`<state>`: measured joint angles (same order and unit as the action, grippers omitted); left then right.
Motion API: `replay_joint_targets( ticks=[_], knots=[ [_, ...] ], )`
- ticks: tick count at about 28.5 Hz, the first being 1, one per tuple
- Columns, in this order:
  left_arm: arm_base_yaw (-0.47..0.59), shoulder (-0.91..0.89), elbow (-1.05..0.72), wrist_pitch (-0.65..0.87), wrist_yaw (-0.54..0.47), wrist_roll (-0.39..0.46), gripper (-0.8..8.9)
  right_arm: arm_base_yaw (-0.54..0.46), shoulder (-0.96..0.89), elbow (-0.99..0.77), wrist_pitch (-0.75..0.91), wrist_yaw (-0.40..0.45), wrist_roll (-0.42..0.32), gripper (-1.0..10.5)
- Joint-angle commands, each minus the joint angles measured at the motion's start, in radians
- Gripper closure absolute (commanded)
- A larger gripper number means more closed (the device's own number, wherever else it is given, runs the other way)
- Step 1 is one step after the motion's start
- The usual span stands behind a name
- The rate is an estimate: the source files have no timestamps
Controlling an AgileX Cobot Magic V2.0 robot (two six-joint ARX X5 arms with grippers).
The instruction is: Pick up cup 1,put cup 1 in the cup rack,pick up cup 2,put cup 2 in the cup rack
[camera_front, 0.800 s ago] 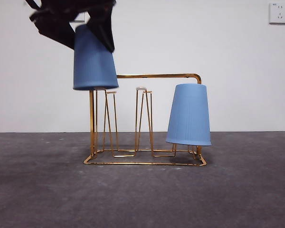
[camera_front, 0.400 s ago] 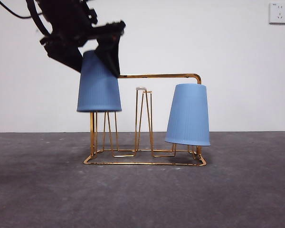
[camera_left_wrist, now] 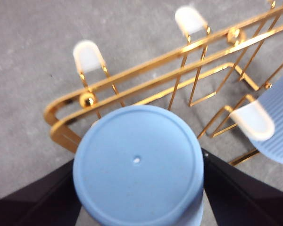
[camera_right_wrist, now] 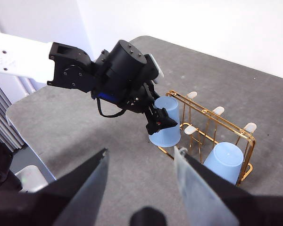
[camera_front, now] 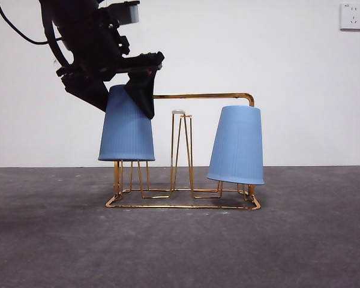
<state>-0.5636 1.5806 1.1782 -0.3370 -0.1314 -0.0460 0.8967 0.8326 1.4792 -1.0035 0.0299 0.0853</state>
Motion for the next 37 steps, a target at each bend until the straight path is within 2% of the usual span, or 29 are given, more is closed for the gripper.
replay_joint_targets(
  ticks=[1,17,19,22,24,33,37],
  knots=[
    [0.002,0.023,0.003,0.001,0.001,-0.007,8.22,0.000,-0.001,-0.001,0.005,0.005,-0.008,7.1],
    [0.002,0.058,0.003,-0.032,0.011,-0.026,8.04,0.000,-0.001,-0.001,0.004,0.005,-0.008,7.1],
    [0.002,0.058,0.003,-0.047,0.012,-0.026,7.39,0.000,-0.001,-0.001,0.004,0.005,-0.008,7.1],
    [0.002,0.057,0.003,-0.066,0.012,-0.025,5.56,0.000,-0.001,-0.001,0.004,0.005,-0.008,7.1],
    [0.002,0.057,0.003,-0.073,0.024,-0.026,4.75,0.000,-0.001,-0.001,0.004,0.005,-0.008,7.1],
    [0.002,0.030,0.003,-0.113,0.063,-0.025,4.53,0.000,-0.001,-0.001,0.001,0.005,-0.008,7.1],
    [0.002,0.014,0.004,-0.134,0.062,-0.025,3.54,0.000,-0.001,-0.001,0.001,0.005,-0.008,7.1]
  ],
)
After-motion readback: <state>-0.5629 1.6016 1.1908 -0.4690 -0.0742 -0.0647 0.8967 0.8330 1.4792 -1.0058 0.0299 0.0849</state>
